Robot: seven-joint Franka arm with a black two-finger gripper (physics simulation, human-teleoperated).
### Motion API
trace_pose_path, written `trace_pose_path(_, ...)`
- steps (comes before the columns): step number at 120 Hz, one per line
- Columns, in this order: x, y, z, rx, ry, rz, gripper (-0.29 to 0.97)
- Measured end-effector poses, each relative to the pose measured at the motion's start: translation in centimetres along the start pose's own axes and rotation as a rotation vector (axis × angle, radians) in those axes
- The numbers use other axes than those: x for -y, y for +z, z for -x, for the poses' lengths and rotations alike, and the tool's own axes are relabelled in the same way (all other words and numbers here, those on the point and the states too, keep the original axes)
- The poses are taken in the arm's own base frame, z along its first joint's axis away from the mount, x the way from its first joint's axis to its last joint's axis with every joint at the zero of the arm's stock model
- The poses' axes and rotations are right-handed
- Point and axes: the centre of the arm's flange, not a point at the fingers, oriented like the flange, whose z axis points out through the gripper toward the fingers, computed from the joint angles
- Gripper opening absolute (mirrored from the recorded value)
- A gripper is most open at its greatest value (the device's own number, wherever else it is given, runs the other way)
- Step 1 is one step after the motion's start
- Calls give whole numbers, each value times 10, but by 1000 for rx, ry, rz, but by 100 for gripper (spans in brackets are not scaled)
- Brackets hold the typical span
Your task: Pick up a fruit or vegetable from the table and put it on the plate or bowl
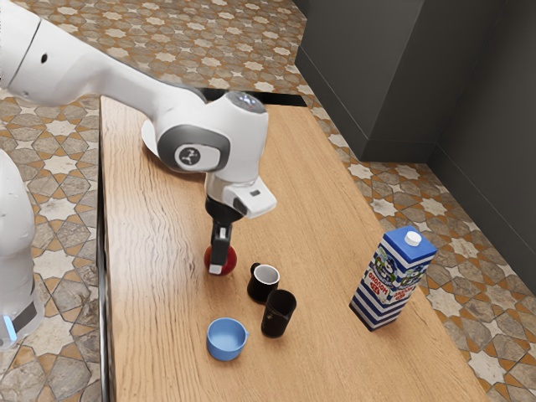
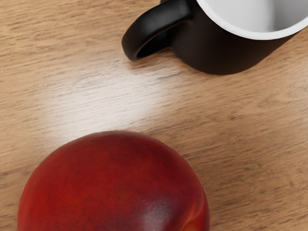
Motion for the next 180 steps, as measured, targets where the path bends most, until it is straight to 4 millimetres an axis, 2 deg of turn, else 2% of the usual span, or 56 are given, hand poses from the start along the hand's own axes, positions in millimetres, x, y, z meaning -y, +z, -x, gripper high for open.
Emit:
trace_pose_path(63,11,22,-6,22,-20,21,66)
trace_pose_path(109,14,28,-10,6,-25,23,62)
trace_pose_path(132,16,29,-12,3,-28,23,53)
trace_pose_path(156,20,29,-12,4,-37,22,51)
trace_pose_path(180,21,13,-11,-28,-37,3,49)
